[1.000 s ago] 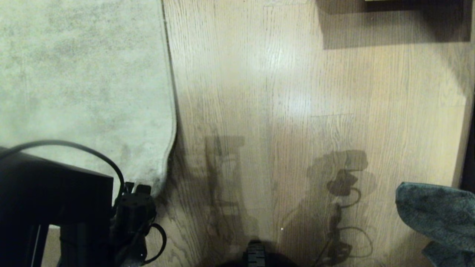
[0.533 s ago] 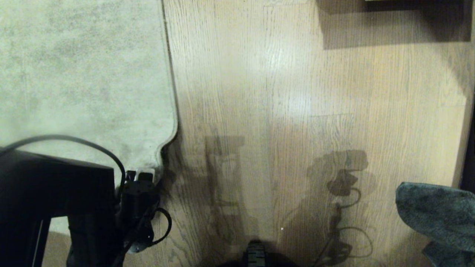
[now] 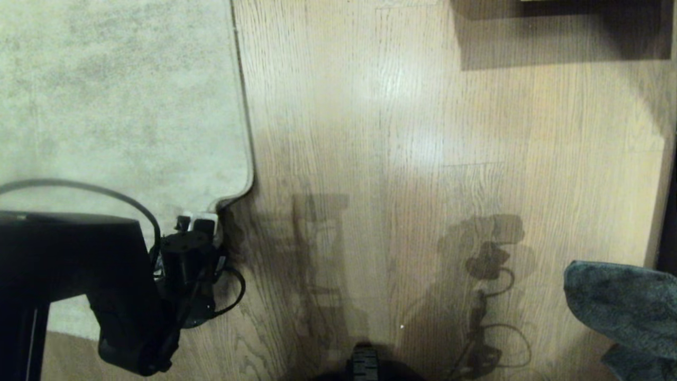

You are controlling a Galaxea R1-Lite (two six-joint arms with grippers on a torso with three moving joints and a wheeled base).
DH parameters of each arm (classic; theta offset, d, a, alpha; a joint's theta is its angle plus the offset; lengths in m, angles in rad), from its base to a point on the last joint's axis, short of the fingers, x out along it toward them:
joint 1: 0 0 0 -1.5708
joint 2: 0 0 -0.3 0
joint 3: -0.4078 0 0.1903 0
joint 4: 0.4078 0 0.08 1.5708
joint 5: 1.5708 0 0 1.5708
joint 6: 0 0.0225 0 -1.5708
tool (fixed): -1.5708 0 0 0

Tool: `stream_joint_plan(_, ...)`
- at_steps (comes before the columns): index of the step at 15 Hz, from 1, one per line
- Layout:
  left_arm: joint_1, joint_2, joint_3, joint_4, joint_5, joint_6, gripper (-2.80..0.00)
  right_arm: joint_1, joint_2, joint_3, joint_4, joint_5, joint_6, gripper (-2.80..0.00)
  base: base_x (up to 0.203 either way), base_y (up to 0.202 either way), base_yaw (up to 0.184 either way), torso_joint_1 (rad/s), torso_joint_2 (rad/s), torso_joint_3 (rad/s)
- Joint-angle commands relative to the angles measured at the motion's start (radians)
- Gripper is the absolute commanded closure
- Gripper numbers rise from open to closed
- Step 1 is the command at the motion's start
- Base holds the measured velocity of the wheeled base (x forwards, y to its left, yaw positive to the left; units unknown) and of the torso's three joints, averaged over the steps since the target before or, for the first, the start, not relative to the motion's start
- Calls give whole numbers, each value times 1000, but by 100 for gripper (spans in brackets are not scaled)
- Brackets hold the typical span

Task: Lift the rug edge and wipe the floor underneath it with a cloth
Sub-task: Lift up the carpet

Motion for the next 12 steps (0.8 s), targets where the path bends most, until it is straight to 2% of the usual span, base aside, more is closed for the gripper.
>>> stream_joint_plan(1,1,-37,-5,-49,3,5,-280,0,1,0,-1,0,-1,0,0,0,0,0,0,0)
stream_joint_plan(8,-20,-112,-8,-49,3,16,-280,0,1,0,-1,0,-1,0,0,0,0,0,0,0)
stream_joint_plan(12,-19,-120,-56,-49,3,39,-280,0,1,0,-1,0,-1,0,0,0,0,0,0,0)
